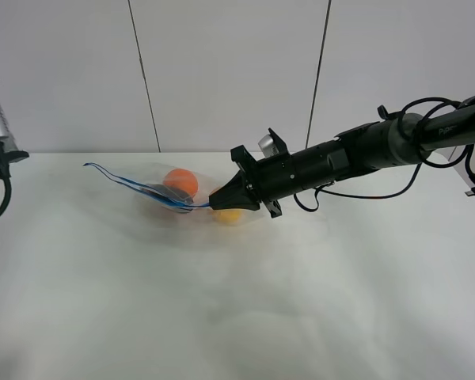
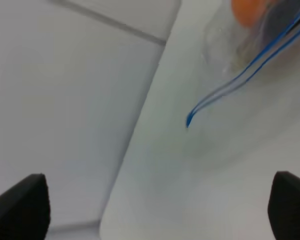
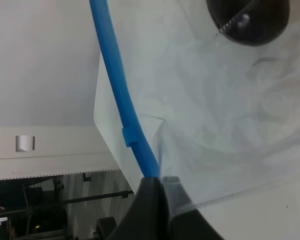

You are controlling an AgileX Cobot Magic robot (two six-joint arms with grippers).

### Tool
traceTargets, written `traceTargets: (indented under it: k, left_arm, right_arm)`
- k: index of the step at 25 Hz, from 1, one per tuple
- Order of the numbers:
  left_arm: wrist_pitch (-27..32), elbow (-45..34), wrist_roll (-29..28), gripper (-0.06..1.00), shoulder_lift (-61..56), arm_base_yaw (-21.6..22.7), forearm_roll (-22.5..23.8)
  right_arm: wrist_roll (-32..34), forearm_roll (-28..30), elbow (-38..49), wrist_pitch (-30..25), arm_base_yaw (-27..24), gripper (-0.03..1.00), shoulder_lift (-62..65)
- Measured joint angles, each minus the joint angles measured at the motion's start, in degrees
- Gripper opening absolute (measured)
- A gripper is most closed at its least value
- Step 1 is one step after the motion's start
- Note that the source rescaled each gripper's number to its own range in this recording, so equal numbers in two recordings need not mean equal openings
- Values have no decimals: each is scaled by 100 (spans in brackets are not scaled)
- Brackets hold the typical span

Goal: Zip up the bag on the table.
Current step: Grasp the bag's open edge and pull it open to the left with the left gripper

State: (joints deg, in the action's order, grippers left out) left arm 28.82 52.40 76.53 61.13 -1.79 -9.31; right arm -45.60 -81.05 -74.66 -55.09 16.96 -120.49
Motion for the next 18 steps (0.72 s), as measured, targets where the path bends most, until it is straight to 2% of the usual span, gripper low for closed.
traceTargets:
  k: [3,6,12,18]
  left_arm:
    - [-44,0,375,100,254,-363,-416]
    - [-126,0,615,100,509,-878,-633]
    - [-341,0,685,100,1104,-1927,-713]
    - [-842,0,690,100,1753,-2684,-732]
  right_arm:
    - [0,0,0,0,0,0,0]
    - [0,0,0,0,0,0,0]
    - [0,0,0,0,0,0,0]
    - [0,0,0,0,0,0,0]
